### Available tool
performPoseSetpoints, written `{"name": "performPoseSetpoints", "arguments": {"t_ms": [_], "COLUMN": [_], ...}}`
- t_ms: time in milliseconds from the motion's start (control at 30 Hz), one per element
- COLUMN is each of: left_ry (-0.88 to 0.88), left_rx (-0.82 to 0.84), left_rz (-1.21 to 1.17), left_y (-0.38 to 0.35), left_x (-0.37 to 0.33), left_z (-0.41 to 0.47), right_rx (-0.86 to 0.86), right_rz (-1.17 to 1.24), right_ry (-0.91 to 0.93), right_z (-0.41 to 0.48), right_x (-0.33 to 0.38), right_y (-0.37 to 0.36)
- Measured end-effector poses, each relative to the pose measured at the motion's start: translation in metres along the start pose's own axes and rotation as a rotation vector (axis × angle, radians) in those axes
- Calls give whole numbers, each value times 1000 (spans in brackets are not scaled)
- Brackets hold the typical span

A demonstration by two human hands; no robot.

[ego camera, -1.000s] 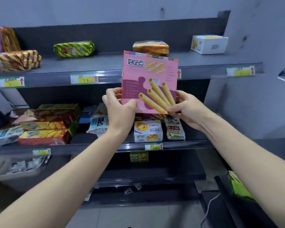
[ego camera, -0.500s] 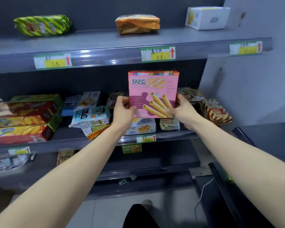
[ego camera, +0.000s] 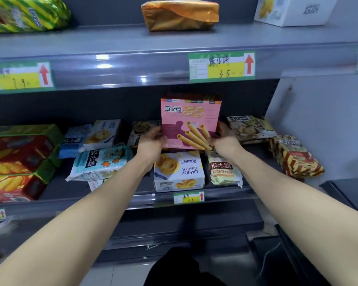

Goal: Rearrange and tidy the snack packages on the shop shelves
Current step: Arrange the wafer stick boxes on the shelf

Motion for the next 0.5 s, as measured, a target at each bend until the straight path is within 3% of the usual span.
{"name": "performPoseSetpoints", "arguments": {"t_ms": [267, 500], "left_ry": [15, 84], "left_rx": [135, 116], "left_rz": [6, 2], "left_y": [-16, -15], "left_x": [15, 25], "left_z": [14, 18], "right_rx": [-16, 11], "right_rz": [-73, -82], "right_ry": [-44, -93], "right_z": [33, 36], "right_x": [-29, -50], "right_y": [-1, -7]}}
Point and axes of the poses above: each hand's wrist, its own z-axis towards the middle knuckle, its own y-axis out of the back of the hand, x = y × z, the point moved 8 cm from there along z, towards the middle knuckle, and after that the axes turned 13 degrees about z, right-handed, at the moved point
